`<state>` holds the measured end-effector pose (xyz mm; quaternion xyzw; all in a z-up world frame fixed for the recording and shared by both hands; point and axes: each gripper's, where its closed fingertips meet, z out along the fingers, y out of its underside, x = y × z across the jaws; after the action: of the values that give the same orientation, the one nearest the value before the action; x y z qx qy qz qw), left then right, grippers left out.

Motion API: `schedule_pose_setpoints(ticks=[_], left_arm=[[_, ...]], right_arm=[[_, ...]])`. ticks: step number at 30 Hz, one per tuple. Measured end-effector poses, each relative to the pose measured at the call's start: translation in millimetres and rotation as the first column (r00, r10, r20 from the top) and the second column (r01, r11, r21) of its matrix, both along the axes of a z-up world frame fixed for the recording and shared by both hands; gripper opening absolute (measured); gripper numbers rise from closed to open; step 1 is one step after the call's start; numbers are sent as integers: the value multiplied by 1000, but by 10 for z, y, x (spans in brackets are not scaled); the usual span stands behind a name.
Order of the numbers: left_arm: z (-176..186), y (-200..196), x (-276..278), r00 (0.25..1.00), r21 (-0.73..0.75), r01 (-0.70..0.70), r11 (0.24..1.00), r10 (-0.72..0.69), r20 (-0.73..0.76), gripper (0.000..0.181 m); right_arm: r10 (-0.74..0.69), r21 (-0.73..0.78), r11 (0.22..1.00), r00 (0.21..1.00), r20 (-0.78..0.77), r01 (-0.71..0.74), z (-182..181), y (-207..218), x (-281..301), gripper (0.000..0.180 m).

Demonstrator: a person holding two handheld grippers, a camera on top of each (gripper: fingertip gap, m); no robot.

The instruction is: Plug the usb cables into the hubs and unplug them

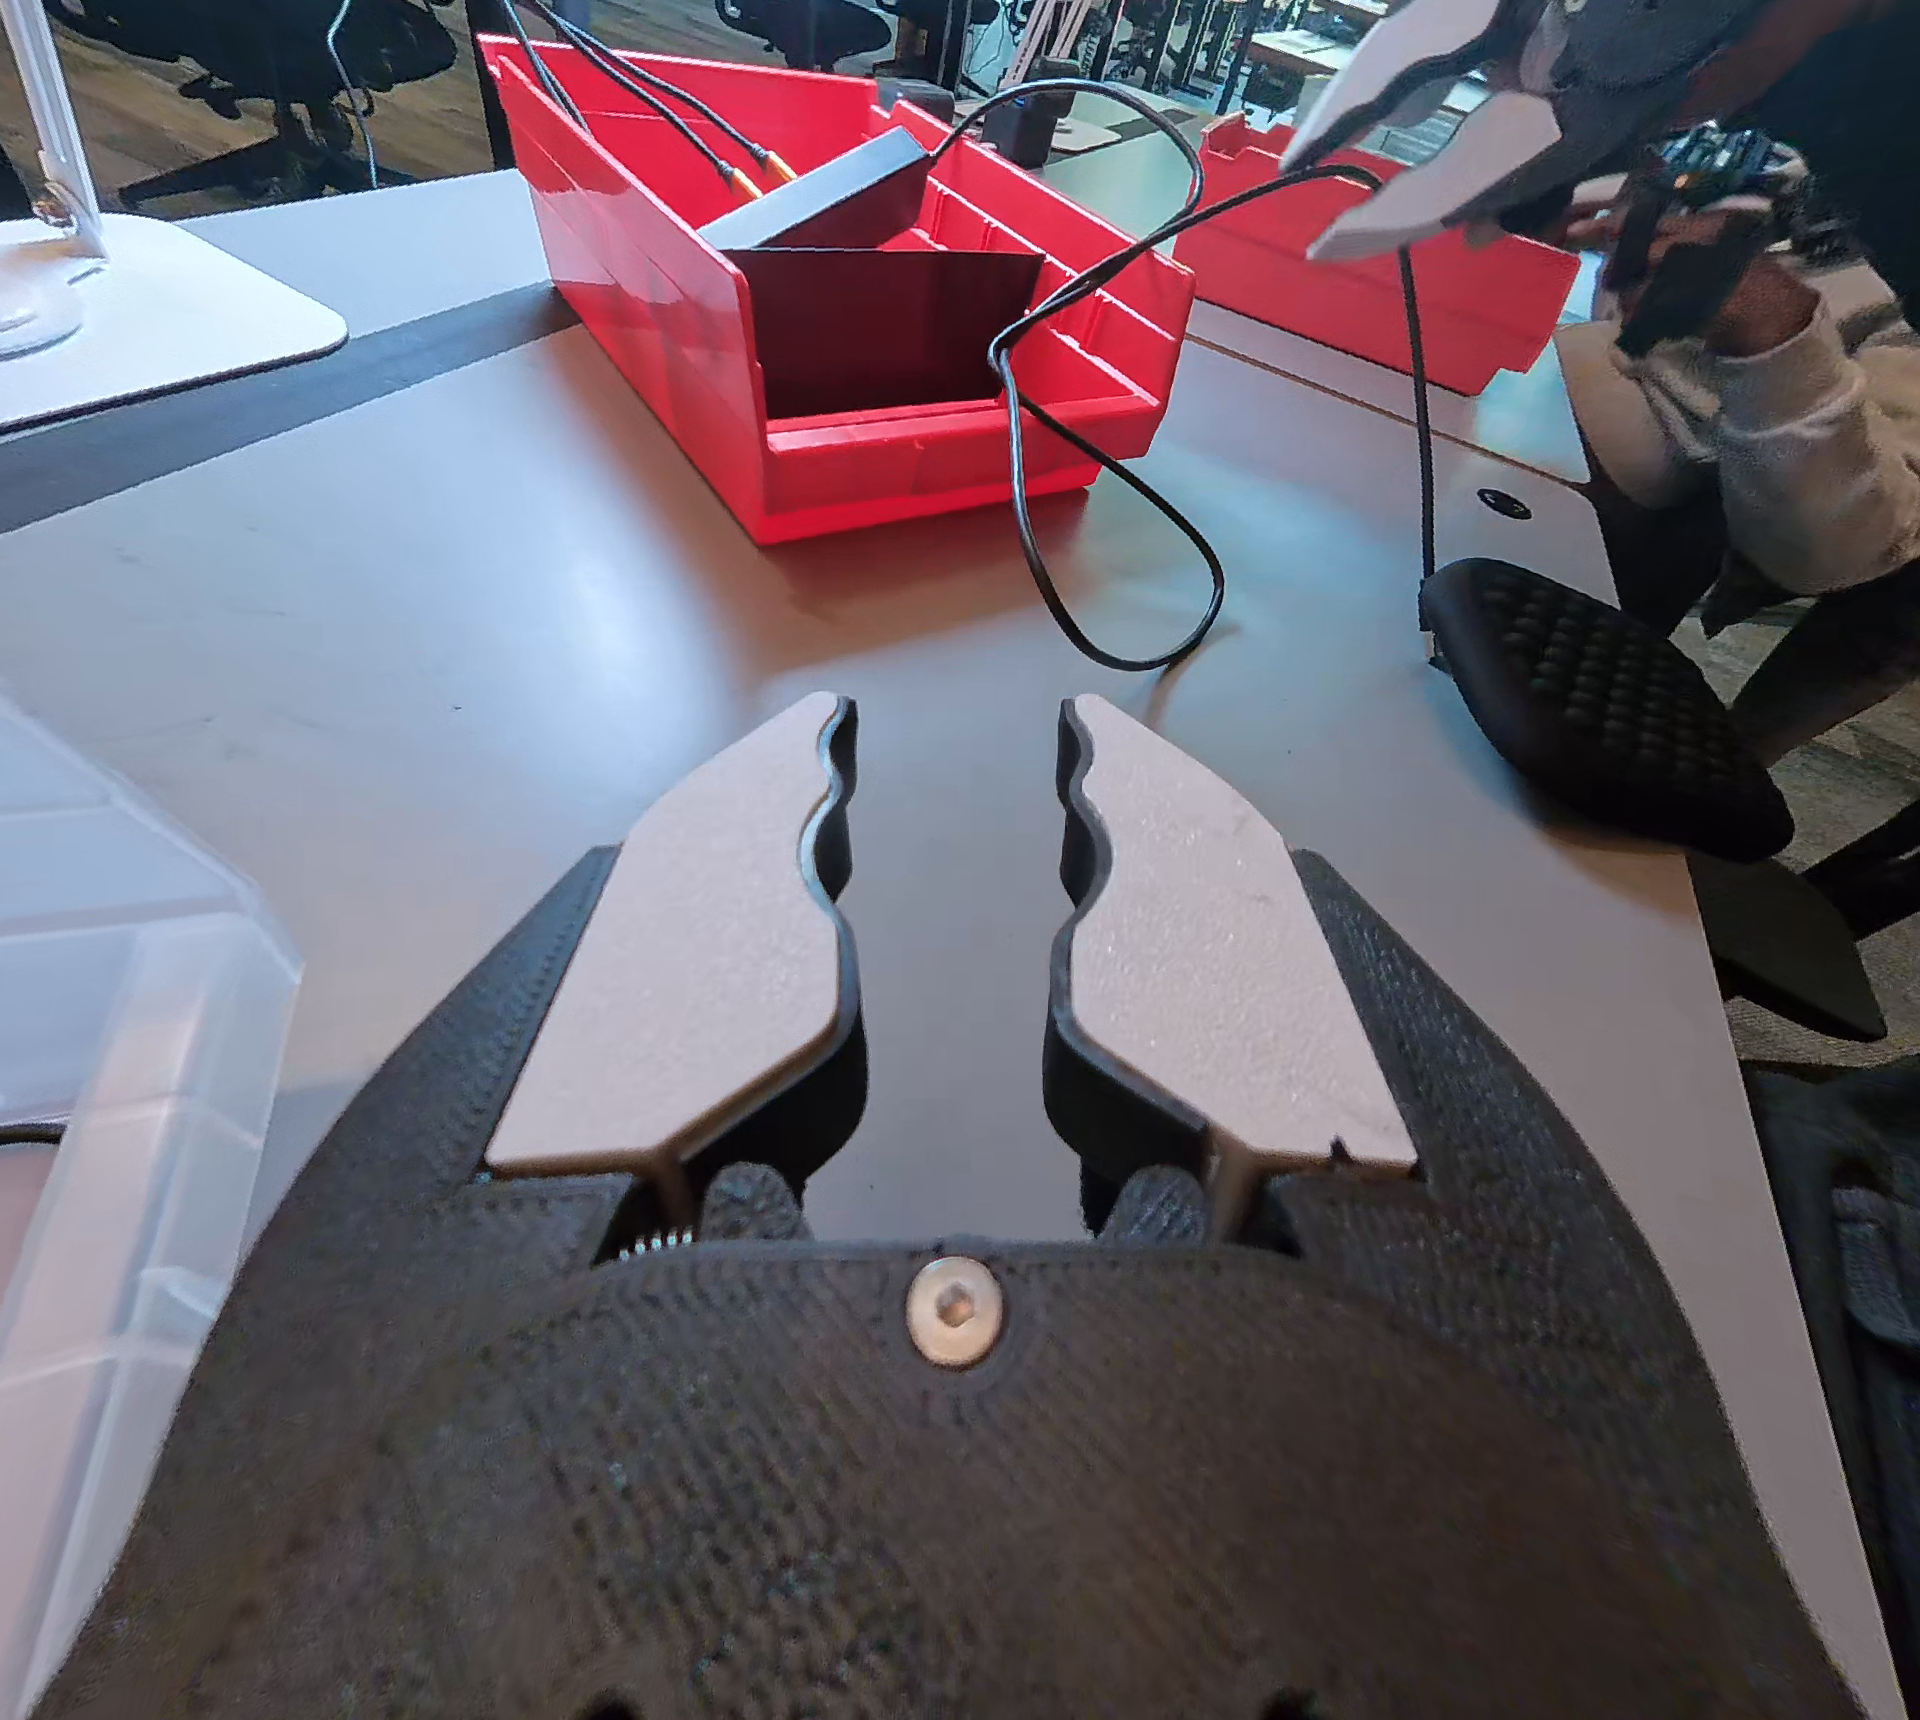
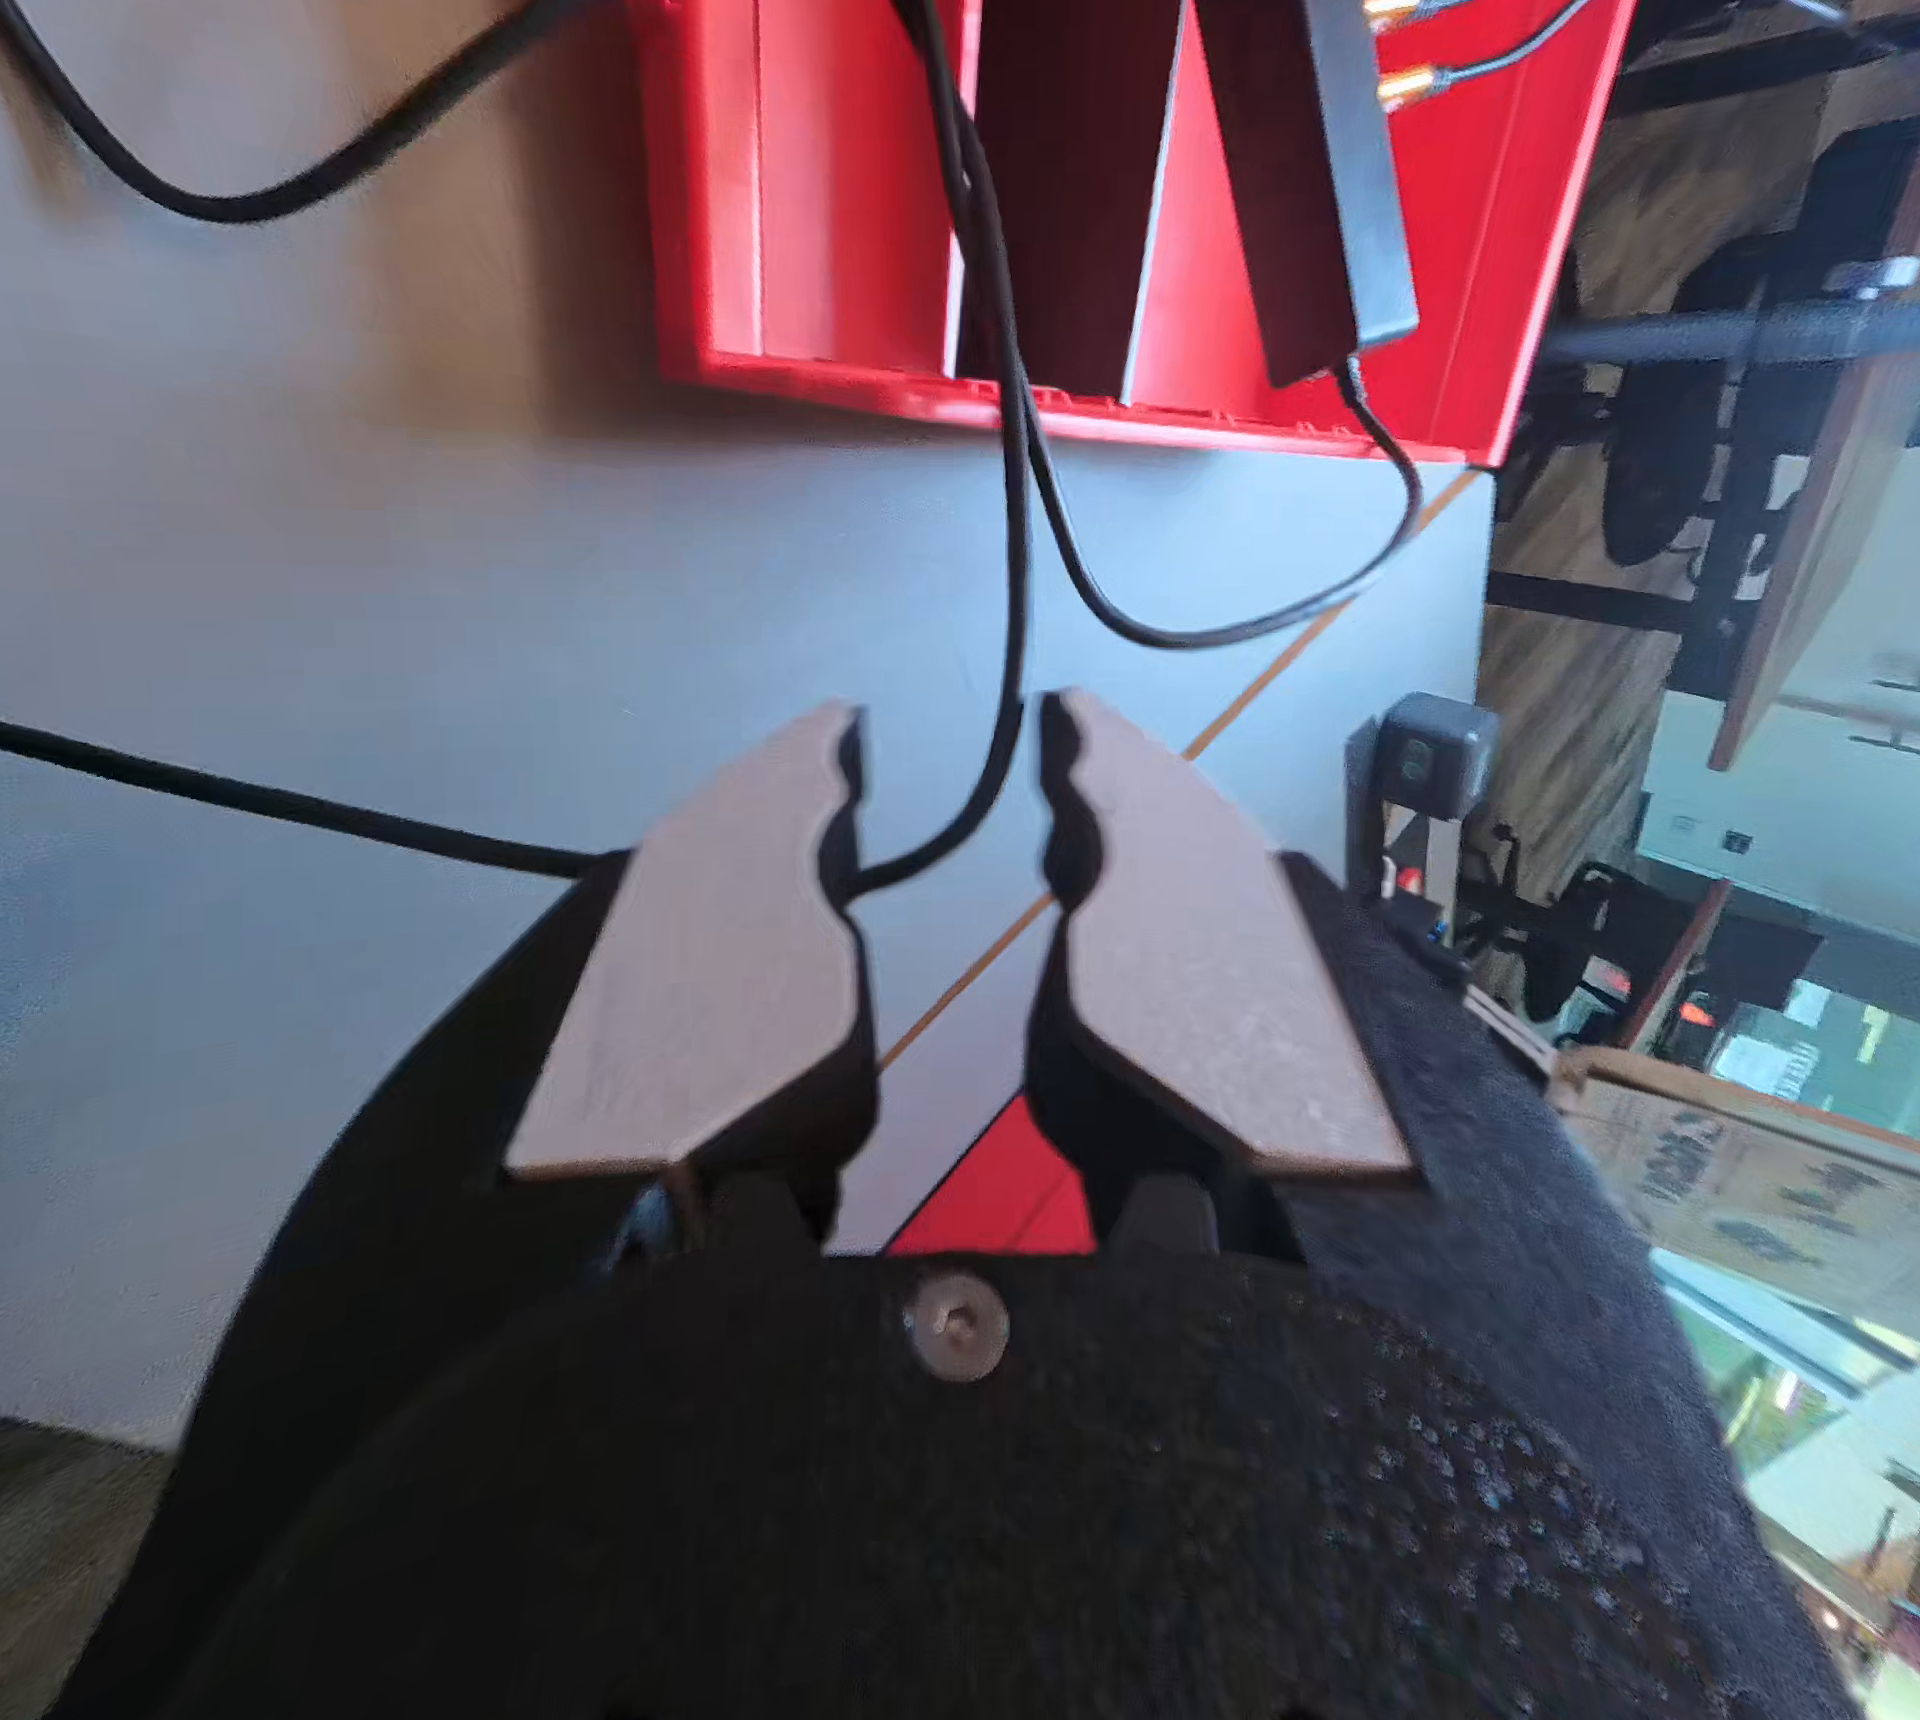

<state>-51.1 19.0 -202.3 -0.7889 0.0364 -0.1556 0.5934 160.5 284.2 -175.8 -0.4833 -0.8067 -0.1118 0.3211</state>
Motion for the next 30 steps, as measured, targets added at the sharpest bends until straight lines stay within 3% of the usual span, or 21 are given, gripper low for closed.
schedule_pose_setpoints(ticks=[1, 5, 11, 17, 20, 24, 30], left_arm=[[-1, 0, 3, 1000, -1, 1, 1000, -1, -3, 37], [-18, 4, 1, 1000, -6, -1, 1000, 1, -4, 36], [-43, 5, -1, 1000, -15, -4, 1000, 4, -10, 36], [-83, 6, -3, 1000, -27, -3, 1000, 3, -24, 35], [-105, 4, 19, 1000, -35, 4, 999, -5, -27, 35], [-123, 0, 47, 998, -40, 9, 999, -11, -60, 35], [-153, 4, 66, 996, -47, 15, 999, -19, -87, 34]], right_arm=[[8, 23, 1000, 999, -33, -7, 59, 17, 9, 7], [57, 42, 998, 993, -100, -53, 317, -67, -50, 5], [124, 154, 985, 952, -280, -83, 1164, -12, -490, 5], [176, 307, 952, 818, -548, 1, 2124, 298, -1081, 4], [175, 363, 928, 751, -637, 91, 2323, 584, -1301, 4], [126, 363, 914, 727, -676, 179, 2027, 967, -1503, 4], [29, 343, 921, 848, -529, 182, 824, 1250, -1567, 4]])
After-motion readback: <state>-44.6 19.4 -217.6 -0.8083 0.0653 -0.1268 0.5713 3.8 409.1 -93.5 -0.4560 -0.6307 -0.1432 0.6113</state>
